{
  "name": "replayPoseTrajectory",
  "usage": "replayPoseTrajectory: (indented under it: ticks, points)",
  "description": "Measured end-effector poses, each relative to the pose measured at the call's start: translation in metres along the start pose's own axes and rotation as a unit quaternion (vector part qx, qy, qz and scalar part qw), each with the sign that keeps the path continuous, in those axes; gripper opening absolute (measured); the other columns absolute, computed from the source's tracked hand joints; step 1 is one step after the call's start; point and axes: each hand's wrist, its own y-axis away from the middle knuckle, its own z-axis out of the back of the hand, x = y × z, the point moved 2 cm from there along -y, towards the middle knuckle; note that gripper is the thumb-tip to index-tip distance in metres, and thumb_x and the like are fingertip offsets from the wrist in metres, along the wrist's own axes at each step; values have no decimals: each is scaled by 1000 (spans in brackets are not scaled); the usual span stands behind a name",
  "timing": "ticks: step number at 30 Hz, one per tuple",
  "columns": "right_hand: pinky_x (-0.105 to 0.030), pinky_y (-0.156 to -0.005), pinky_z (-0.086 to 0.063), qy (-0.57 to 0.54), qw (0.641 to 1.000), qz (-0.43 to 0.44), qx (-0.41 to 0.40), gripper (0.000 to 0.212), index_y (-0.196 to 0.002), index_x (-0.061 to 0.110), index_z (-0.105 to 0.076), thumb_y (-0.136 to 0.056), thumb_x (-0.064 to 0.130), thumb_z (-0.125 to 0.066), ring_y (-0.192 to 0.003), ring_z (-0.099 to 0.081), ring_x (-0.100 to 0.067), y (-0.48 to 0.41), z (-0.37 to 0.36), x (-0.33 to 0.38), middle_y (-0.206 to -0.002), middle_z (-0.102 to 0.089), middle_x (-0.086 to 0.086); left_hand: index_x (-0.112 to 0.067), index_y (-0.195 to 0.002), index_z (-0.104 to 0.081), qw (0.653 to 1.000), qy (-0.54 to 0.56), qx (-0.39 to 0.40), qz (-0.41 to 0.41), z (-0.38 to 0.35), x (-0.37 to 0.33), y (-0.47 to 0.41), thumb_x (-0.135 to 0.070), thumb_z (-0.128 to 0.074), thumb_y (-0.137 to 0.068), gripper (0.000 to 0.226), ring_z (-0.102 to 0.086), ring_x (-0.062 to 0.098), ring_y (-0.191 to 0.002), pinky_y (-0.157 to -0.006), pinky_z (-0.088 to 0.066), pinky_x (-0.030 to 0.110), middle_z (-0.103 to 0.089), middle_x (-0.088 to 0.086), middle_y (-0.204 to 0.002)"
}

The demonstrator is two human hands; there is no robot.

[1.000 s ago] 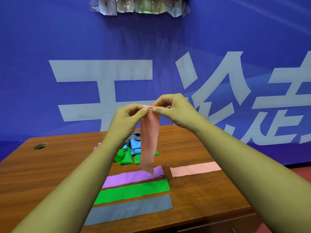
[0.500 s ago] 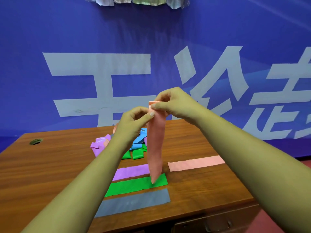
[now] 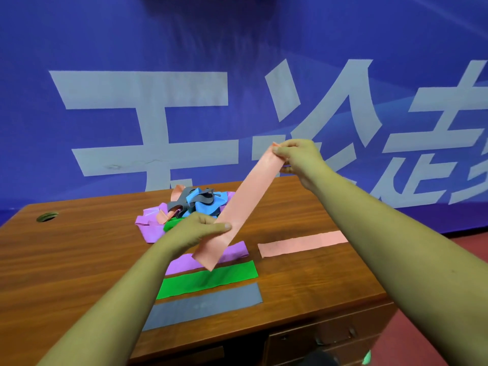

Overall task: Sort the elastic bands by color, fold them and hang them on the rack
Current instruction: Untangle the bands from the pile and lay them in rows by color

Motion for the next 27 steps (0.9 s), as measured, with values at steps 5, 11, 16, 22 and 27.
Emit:
replayPoseTrajectory:
  ticks: [5,11,16,22,27]
  points:
    - [-34,-65,-58,-5,998,-33,-45,11,-80,9,-67,-89,15,-68,-83,-66,-26,-14,22,-28,-88,-66,-12,-10,-70,-79,998,50,6,26,0,23,-2,-22,-72,-84,19,-66,7,-70,-71,-53,18,-73,1,-73]
    - [-32,-64,-58,5,987,-112,-118,12,-88,7,-67,-91,19,-68,-91,-67,-27,-12,52,-81,-103,-68,-16,-3,-97,-69,979,200,-24,38,5,30,-7,-20,-74,-83,23,-67,34,-87,-82,-60,32,-68,20,-95]
    - [-28,-57,-56,-46,977,-158,-134,18,-104,5,-63,-90,14,-68,-84,-67,-22,-7,70,-103,-107,-67,-15,-3,-107,-62,983,173,-54,40,0,25,-15,-14,-70,-87,24,-74,28,-83,-65,-61,25,-74,20,-99]
    - [-21,-47,-54,-38,970,-193,-145,19,-105,4,-62,-91,16,-67,-81,-68,-21,0,88,-118,-95,-67,-11,-8,-107,-61,987,143,-70,22,-9,25,-28,-15,-68,-89,21,-71,27,-78,-68,-58,28,-74,19,-84]
    - [-19,-43,-52,-41,962,-222,-151,14,-96,6,-62,-91,17,-68,-70,-64,-20,3,106,-146,-89,-64,-10,-5,-107,-61,989,122,-76,33,-27,28,-41,-10,-59,-95,14,-68,20,-66,-78,-58,32,-67,6,-62]
